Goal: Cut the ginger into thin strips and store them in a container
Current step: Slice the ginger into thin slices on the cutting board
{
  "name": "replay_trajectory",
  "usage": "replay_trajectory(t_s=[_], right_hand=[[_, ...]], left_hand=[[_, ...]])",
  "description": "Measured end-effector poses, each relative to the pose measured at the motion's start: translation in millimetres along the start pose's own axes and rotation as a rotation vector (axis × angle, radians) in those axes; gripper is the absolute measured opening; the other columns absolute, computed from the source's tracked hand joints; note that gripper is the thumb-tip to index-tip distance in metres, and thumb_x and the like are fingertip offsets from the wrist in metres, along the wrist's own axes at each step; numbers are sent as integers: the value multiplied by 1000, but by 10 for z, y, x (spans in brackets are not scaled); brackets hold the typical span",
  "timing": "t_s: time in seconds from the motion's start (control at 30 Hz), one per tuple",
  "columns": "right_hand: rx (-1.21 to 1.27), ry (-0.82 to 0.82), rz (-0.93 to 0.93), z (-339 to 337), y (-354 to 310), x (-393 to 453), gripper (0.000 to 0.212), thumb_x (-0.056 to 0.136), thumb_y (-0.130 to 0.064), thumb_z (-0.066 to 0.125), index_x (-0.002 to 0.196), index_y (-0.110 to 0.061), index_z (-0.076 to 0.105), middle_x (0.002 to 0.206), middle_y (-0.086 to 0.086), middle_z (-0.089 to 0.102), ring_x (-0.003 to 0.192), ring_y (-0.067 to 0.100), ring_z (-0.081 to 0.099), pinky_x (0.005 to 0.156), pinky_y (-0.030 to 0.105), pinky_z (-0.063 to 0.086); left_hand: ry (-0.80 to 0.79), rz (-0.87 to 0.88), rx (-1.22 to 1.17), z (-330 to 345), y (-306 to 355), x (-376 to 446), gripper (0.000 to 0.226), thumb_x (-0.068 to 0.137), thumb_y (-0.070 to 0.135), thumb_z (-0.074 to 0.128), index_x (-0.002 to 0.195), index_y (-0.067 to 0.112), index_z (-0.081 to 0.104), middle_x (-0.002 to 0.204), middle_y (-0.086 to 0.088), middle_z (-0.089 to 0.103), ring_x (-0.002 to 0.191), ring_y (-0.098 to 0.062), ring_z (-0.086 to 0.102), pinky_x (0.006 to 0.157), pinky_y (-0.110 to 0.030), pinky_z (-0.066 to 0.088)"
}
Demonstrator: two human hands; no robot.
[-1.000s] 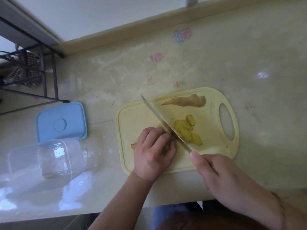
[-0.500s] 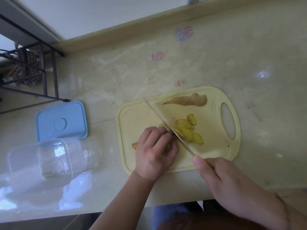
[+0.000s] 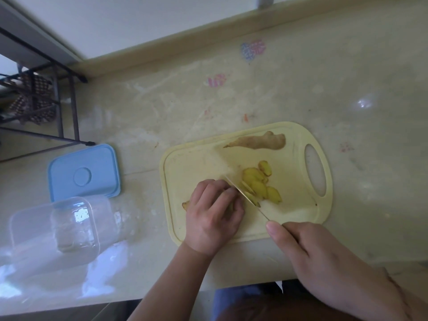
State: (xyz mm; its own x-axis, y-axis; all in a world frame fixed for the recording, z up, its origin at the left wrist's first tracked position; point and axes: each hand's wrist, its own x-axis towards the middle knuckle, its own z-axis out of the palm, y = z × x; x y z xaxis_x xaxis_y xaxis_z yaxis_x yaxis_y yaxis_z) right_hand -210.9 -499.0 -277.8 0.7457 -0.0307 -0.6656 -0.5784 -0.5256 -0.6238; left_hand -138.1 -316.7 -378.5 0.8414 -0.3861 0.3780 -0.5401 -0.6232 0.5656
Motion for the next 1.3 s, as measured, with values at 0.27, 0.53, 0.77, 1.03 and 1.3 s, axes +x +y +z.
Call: replay_trajectory(t_s=[0.27,0.53,0.77,1.03,1.3], right_hand=[[-18,-29,-21,-38,-10,-54,88,57,-107,1,69,-33,48,53,-7,47,52,10,44,53,22,34],[-12,-54,11,-46,9,-43,92,54,-108,1,65,-29,46,53,-7,46,51,9,44,54,22,35],[26,-34,-26,33,26,136,84,74,-97,12,57,-19,38,48,-13,49,49,9,44,56,24,38],[-6,7,-52,175,62,200,68,78,-82,18,57,-22,41,48,-5,43,48,9,42,53,26,36],[-58,24,-67,299,-162,376,69,95,-72,18,69,-18,53,77,8,66,80,30,66,68,32,42]], left_hand=[[-14,2,4,-10,1,11,4,79,2,79,81,1,76,89,-11,70,80,-31,64,77,-33,51],[-19,5,4,-6,4,12,3,79,1,78,82,0,76,89,-12,70,80,-33,65,76,-36,53],[-14,19,-6,-1,10,22,4,78,0,79,82,-1,76,90,-12,70,80,-32,64,76,-37,54],[-6,40,10,15,-4,20,7,76,-1,80,81,-1,75,91,-11,71,83,-30,63,79,-34,53],[31,46,22,44,21,0,26,94,14,66,72,-1,68,82,-11,65,80,-27,56,72,-30,47]])
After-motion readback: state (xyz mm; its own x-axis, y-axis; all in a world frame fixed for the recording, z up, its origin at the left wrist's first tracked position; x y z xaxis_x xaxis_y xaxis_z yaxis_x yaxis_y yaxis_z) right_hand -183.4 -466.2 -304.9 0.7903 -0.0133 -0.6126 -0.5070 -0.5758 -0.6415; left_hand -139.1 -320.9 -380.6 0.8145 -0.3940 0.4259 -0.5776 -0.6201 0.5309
